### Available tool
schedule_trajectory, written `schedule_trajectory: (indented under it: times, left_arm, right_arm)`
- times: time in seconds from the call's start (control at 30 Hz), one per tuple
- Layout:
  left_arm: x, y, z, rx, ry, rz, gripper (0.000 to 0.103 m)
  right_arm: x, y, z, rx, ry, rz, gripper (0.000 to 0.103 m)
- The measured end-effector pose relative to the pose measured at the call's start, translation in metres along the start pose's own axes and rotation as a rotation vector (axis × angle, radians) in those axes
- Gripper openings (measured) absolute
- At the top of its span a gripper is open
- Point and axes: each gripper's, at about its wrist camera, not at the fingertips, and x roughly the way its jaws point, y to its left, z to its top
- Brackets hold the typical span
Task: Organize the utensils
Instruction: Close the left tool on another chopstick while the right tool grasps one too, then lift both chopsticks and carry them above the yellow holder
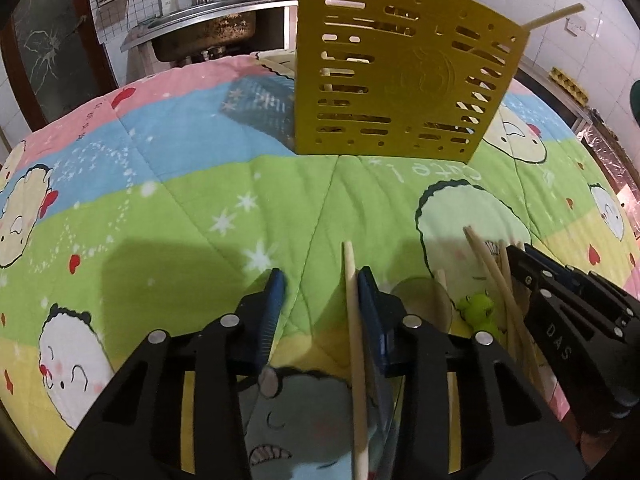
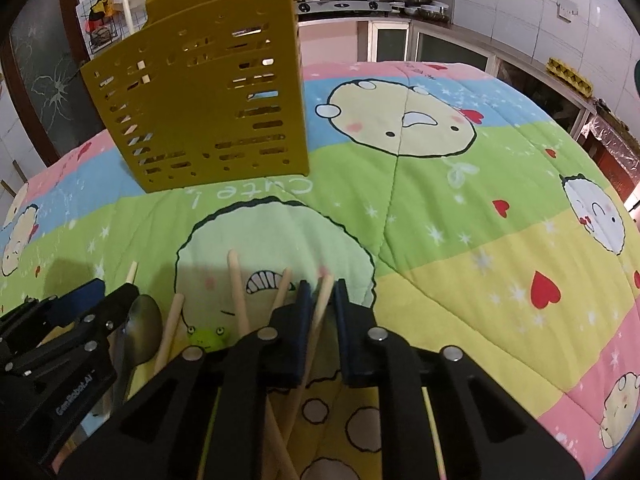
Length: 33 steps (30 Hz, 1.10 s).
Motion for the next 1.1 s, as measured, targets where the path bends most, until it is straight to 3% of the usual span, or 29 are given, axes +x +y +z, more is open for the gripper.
schedule_trajectory:
  times: [0.27, 0.33, 0.4, 0.73, 1.1]
  left_arm:
    - [-0.001, -0.003, -0.001, 0.016, -0.005, 0.014, 0.024]
    - [-0.001, -0.001, 0.001, 0.009, -0.007, 0.015, 0.018]
    - [-0.001, 0.002, 0.004, -0.004, -0.009, 0.005, 0.005]
    - [-0.011, 0.009, 0.004, -0.036, -0.034, -0.039, 0.005]
    - [-0.061, 0.013, 0.013, -0.039, -0.188, -0.054, 0.004]
  right_arm:
    - [0.0, -0.002, 0.001, 0.015, -0.017, 0.015, 0.011]
    - [-0.001, -0.001, 0.002, 0.011, -0.023, 0.018, 0.01]
    - [-0.003, -0.003, 0.002, 0.022, -0.028, 0.031, 0.01]
    - [-0.019, -0.019, 0.009, 0.051, -0.08, 0.054, 0.01]
    - [-0.054, -0.033, 0.024, 0.036, -0.189, 0.055, 0.006]
